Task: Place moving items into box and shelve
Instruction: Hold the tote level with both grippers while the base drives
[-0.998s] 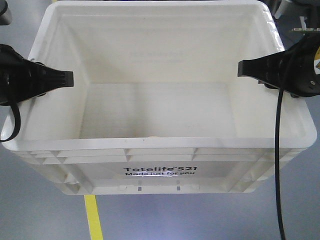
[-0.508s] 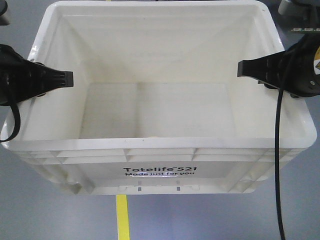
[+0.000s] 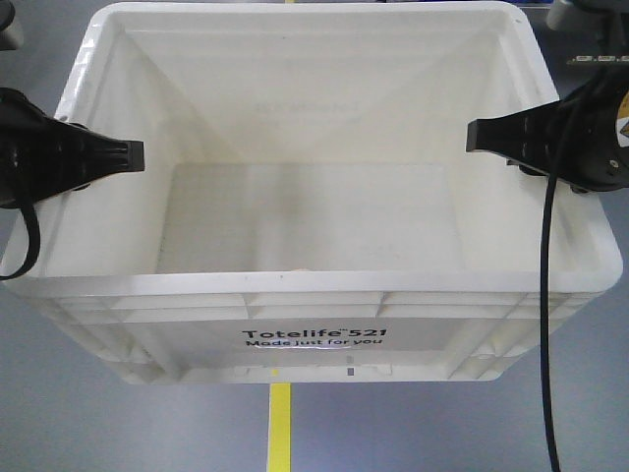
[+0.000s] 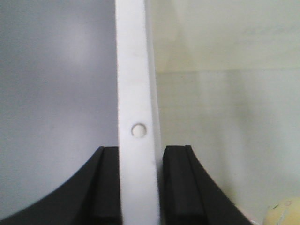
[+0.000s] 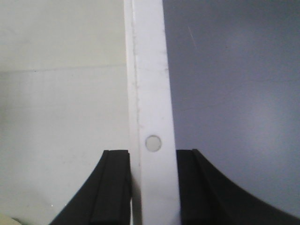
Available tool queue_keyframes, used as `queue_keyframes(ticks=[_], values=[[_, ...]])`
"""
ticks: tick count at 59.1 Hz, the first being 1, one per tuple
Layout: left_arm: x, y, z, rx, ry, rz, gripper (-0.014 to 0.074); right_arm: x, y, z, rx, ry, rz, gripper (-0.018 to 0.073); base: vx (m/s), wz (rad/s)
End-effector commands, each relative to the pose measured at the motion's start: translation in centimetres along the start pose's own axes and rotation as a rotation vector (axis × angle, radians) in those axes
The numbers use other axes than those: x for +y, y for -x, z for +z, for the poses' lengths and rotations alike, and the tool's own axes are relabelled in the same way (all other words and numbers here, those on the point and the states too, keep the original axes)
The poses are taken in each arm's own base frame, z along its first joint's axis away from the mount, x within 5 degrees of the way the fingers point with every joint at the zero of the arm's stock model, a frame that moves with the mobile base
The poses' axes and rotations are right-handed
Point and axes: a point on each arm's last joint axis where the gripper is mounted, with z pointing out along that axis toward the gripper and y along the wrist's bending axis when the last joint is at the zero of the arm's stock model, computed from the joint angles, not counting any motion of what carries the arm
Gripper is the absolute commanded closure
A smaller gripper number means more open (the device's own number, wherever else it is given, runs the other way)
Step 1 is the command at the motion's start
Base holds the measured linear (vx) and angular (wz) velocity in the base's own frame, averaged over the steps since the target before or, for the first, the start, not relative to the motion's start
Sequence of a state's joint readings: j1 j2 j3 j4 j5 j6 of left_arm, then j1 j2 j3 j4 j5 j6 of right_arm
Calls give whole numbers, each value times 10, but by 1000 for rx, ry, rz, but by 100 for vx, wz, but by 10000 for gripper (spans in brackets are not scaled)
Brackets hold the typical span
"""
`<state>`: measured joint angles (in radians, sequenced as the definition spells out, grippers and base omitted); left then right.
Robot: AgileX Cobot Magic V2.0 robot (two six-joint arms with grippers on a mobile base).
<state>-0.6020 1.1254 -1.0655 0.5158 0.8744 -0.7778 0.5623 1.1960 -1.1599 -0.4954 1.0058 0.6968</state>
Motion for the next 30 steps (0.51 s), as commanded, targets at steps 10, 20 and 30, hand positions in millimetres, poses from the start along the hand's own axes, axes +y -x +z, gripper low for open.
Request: queue_keyframes(ticks=[10, 20, 30], values=[[-3, 23, -21, -197, -79, 18, 488, -5, 17, -18, -153, 17, -17, 571, 4, 20], [-3, 23, -21, -197, -79, 18, 488, -5, 17, -18, -153, 17, -17, 571, 6, 21], [-3, 23, -21, -197, -79, 18, 488, -5, 17, -18, -153, 17, -17, 571, 9, 22]])
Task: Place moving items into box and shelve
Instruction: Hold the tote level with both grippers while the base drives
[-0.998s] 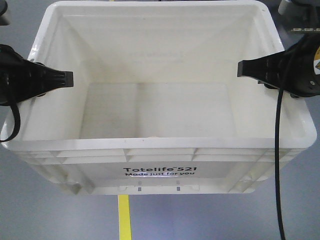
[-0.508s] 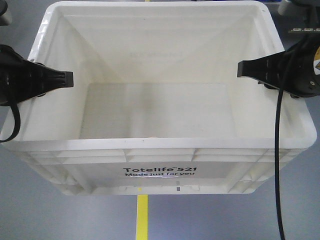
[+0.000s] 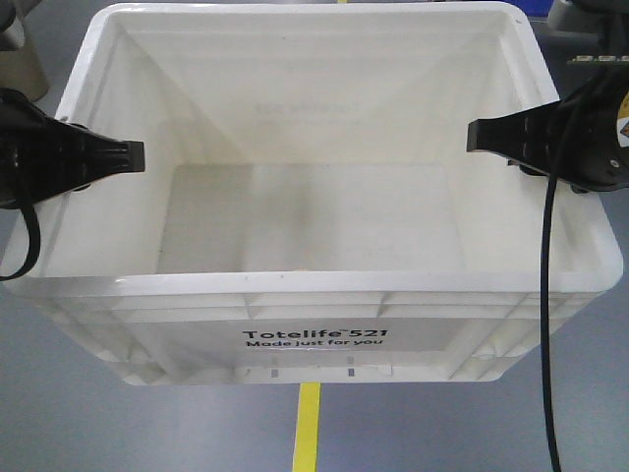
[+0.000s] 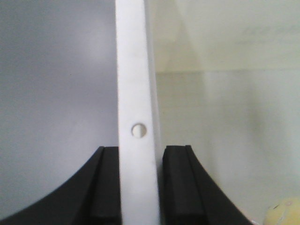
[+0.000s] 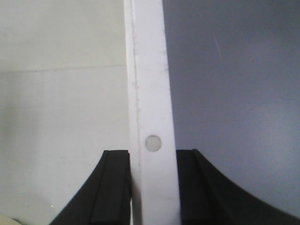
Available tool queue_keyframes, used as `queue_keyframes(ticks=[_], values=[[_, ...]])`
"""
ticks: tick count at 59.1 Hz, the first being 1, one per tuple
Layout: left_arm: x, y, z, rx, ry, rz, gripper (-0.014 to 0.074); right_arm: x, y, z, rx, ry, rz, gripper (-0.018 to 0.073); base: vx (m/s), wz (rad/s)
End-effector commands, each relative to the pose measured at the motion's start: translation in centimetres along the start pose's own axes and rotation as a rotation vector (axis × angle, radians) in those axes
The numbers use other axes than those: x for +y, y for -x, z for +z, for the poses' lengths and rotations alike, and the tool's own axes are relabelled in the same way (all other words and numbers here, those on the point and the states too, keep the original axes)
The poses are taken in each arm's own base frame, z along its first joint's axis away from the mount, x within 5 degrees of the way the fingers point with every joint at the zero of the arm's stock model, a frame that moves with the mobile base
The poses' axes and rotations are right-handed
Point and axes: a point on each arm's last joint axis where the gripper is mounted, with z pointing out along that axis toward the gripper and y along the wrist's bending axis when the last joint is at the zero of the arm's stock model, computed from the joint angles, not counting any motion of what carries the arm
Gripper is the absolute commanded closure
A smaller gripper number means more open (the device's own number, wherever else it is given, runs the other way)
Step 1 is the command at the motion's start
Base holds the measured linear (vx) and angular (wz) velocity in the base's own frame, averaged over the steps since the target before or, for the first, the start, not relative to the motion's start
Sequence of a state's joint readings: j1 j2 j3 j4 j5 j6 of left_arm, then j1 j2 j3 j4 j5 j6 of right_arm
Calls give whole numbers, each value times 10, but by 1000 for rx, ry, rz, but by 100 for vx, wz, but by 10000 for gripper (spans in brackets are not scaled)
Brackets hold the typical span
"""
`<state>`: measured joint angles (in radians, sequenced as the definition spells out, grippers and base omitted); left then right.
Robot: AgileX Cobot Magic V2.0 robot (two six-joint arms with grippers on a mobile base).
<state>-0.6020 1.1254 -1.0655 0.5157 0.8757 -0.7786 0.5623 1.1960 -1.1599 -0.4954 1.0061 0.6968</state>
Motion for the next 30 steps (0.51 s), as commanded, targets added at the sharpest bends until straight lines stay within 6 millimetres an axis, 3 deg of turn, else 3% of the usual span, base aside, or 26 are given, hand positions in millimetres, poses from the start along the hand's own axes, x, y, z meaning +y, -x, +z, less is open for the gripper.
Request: queue_keyframes(ticks=[1, 30], values=[[-3, 23, -21, -198, -80, 19, 488, -5, 17, -18, -153, 18, -17, 571, 10, 21], [-3, 23, -21, -198, -80, 19, 488, -5, 17, -18, -153, 18, -17, 571, 13, 14]])
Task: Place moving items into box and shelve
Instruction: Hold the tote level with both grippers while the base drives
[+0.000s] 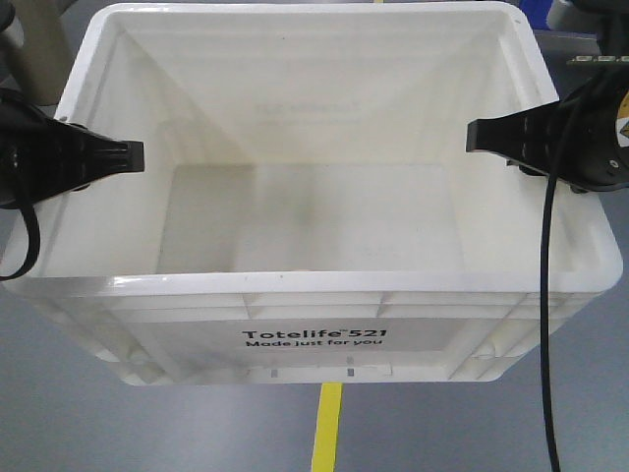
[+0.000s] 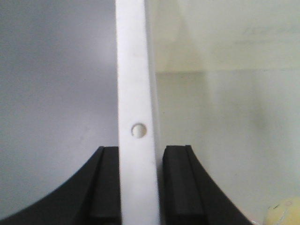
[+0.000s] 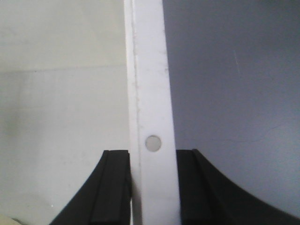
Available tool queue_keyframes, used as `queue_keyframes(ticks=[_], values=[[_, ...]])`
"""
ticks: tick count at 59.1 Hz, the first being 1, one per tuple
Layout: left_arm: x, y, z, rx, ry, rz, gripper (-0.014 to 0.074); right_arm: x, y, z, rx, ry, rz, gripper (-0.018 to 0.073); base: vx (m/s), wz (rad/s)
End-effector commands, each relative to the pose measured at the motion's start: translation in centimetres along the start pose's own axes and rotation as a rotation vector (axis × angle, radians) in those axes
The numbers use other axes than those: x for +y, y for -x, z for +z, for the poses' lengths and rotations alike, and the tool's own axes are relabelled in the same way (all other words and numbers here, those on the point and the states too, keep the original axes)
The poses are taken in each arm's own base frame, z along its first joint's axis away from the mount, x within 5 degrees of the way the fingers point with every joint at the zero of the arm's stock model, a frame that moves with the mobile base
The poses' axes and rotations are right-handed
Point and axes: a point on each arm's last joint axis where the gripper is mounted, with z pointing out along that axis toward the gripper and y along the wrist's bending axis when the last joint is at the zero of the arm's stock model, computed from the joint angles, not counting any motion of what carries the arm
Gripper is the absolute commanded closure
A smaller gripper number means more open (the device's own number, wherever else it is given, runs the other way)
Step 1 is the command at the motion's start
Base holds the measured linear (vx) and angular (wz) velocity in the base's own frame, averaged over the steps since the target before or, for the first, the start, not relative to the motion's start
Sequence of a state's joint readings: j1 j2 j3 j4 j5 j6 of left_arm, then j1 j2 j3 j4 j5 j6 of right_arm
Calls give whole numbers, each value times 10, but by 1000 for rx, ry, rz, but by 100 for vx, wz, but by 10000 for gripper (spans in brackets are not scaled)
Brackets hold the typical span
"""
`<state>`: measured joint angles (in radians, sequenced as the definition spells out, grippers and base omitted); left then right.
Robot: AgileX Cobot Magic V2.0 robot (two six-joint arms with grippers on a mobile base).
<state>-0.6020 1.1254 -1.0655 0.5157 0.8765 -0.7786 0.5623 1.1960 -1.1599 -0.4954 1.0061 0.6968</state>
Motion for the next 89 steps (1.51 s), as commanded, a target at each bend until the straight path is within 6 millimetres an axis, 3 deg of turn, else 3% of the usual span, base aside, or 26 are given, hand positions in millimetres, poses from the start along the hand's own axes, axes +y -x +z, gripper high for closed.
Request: queue_keyframes(ticks=[1, 89], values=[[-3, 23, -21, -198, -81, 19, 488, -5, 17, -18, -153, 18, -17, 571, 17, 5], [-3, 23, -21, -198, -81, 19, 488, -5, 17, -18, -154, 18, -17, 571, 26, -8]])
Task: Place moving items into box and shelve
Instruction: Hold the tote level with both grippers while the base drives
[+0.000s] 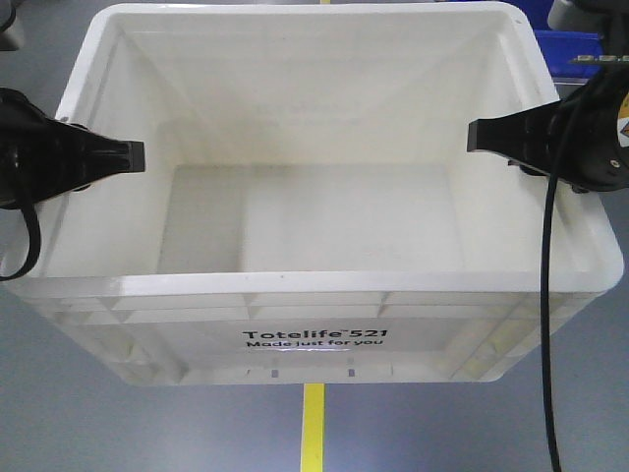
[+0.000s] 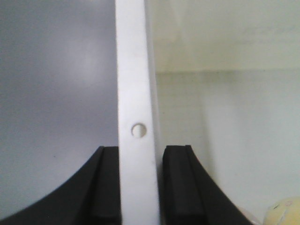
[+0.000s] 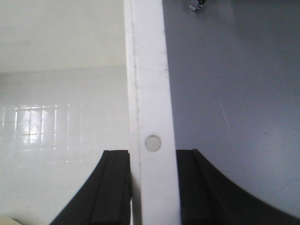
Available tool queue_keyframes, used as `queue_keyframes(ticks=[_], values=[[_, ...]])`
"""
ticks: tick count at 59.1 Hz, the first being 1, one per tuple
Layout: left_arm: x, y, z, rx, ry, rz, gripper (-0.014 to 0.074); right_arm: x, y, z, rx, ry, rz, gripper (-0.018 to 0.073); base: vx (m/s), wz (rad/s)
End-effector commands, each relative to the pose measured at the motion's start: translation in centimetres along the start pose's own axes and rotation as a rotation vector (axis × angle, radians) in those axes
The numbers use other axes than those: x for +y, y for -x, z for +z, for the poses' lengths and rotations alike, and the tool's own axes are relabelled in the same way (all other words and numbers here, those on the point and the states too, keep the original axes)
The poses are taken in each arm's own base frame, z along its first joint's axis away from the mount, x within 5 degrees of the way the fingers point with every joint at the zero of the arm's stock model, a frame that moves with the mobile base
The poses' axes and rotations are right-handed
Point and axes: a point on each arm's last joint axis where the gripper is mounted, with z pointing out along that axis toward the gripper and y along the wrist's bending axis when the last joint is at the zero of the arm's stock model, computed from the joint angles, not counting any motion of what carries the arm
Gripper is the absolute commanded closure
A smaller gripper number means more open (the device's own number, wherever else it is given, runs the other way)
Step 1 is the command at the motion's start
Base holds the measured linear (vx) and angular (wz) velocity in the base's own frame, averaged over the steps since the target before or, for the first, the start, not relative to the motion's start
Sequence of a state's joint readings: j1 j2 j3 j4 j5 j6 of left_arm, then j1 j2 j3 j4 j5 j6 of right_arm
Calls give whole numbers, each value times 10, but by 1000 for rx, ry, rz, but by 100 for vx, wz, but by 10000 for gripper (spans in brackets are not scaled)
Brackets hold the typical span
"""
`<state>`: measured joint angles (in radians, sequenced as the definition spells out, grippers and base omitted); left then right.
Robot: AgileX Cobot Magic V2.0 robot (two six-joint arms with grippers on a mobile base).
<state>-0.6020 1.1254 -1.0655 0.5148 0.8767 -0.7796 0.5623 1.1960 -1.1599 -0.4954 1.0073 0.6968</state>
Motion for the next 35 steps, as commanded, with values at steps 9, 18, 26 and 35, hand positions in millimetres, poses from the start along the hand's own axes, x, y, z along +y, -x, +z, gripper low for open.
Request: queue_keyframes(ticks=[9, 18, 26, 35], values=[[-3, 23, -21, -199, -81, 20, 488, -5, 17, -18, -154, 18, -17, 571, 34, 4], [-3, 23, -21, -199, -81, 20, 488, -5, 17, -18, -154, 18, -17, 571, 35, 5], [-3, 23, -21, -198, -80, 20, 488, -5, 17, -18, -154, 18, -17, 571, 36, 4], [-3, 23, -21, -197, -78, 20, 488, -5, 17, -18, -154, 18, -17, 571, 37, 3]])
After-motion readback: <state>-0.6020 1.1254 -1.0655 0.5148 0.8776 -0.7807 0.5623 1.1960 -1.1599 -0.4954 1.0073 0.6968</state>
